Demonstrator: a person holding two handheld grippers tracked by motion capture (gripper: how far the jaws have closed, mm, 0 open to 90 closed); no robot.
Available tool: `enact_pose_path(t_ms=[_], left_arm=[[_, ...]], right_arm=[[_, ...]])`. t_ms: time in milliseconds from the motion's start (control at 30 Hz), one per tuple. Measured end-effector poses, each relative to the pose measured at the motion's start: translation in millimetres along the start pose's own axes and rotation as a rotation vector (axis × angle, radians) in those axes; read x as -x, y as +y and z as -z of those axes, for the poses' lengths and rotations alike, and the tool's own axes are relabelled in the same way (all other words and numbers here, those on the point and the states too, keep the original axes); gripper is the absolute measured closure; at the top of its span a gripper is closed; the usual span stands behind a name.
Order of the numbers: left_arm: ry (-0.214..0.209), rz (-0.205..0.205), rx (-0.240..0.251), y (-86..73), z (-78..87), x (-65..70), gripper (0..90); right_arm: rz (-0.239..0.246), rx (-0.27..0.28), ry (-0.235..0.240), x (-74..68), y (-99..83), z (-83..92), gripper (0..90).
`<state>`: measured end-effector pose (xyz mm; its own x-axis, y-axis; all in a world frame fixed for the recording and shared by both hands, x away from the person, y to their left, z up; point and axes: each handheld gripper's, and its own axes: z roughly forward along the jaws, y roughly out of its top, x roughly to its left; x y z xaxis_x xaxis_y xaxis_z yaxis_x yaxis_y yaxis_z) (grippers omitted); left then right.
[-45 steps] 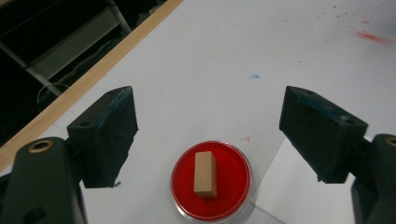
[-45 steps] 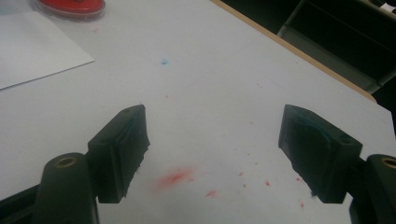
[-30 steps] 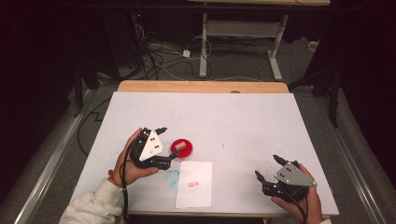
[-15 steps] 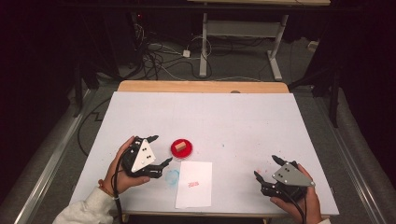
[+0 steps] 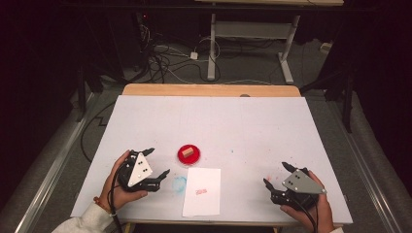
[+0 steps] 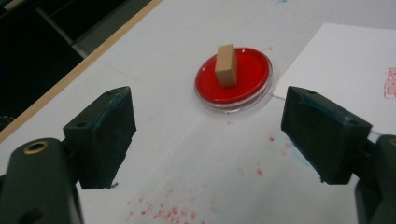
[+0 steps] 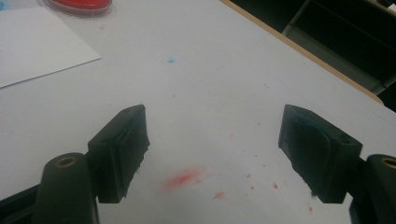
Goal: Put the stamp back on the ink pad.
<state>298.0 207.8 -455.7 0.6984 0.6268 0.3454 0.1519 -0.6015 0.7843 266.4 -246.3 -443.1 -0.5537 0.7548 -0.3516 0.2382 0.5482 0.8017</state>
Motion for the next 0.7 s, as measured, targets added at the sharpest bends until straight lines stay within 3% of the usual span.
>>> enact_pose_path(t_ms=[100,200,333,533,700], left_arm=[[0.0,0.016,-0.008,-7.9,2.6,0.0,17.2],[0.024,0.006,-0.025,-16.3,5.1,-0.1,17.3],[0.008,0.044,-0.033,-26.1,9.5,-3.6,17.4],[-0.013,0.062,-0.098,-44.0,11.8,-3.8,17.3],[-0.029,0.107,-0.132,-57.8,14.6,-8.5,17.3]], right_arm=[[0.0,-0.001,0.001,0.1,-0.2,-0.5,24.3],[-0.002,0.0,0.005,0.2,0.0,-0.9,24.3],[-0.007,-0.001,0.006,0.9,-0.1,-2.6,24.3],[-0.011,-0.004,0.012,1.5,0.9,-7.2,24.3],[-0.016,-0.009,0.017,2.0,0.3,-9.5,24.3]])
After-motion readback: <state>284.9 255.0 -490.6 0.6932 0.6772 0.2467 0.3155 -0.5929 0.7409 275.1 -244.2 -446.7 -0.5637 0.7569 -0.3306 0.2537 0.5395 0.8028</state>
